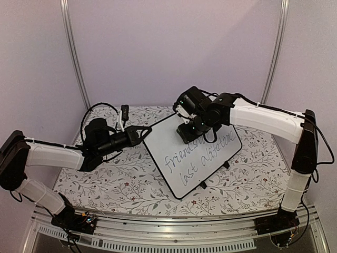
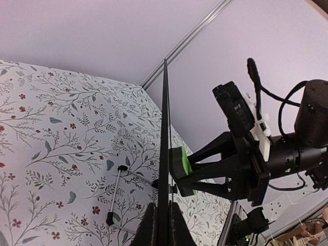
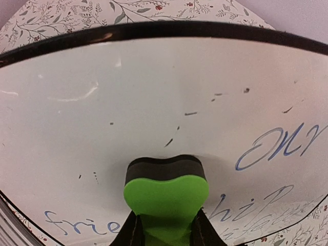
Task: Erase the whiteboard
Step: Erase the whiteboard at the center of the board.
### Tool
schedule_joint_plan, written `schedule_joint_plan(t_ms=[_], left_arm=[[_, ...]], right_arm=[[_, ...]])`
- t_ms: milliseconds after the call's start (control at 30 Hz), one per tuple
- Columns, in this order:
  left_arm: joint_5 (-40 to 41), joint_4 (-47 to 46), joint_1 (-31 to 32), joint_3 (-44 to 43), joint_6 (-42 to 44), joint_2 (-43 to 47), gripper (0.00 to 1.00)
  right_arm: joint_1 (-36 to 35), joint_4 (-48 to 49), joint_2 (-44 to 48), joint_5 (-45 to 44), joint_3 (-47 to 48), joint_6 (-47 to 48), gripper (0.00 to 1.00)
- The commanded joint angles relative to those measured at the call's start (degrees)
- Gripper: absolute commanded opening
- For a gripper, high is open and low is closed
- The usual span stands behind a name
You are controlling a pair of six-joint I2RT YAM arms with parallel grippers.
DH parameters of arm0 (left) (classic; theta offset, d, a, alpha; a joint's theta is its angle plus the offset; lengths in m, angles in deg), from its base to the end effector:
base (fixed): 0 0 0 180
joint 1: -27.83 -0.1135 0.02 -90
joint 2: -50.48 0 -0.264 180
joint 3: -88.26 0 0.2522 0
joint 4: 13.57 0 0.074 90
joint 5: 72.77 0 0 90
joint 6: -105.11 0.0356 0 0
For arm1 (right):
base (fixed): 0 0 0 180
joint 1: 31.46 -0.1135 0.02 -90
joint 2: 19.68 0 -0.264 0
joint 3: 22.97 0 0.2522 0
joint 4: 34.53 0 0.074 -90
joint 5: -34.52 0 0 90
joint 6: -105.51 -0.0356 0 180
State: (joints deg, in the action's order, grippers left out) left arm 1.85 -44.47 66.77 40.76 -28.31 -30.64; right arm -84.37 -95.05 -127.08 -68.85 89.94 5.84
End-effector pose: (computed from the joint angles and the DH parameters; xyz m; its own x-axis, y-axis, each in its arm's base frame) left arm 0.2254 -0.1943 0.2296 -0.5850 -0.3794 -0.7169 0.5645 0.4443 -0.6957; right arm 0.2552 0.3239 0.3006 -0.6040 -0.5279 -0.5971 -0.6032 0.7924 -0.0904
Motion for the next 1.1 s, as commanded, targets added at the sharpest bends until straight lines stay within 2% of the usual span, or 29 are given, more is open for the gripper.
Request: schedule_joint_plan(t_ms=[0, 167, 367, 800, 1067], left_arm=[[-3.0, -4.0, 0.6, 0.3, 3.0, -0.3, 0.0], [-3.0, -4.1, 0.7, 0.4, 2.9, 0.0, 0.0], [-3.0, -4.1, 0.7, 0.4, 3.0, 0.2, 0.0], [-3.2, -4.1, 0.7, 0.4, 3.0, 0.0, 0.0], [-3.4, -4.5, 0.7, 0.3, 3.0, -0.4, 0.0]], right_arm=[[-1.3, -2.0, 2.0, 1.7, -6.7, -2.5, 0.0], [-1.4, -0.8, 5.5, 2.0, -12.1, -4.5, 0.0], [-1.6, -0.4, 6.5, 2.1, -13.2, -5.0, 0.0], [1.8, 0.8, 3.5, -5.6, -2.7, -2.2, 0.0], [3.2, 3.7, 1.4, -6.0, -0.1, 2.1, 0.0]])
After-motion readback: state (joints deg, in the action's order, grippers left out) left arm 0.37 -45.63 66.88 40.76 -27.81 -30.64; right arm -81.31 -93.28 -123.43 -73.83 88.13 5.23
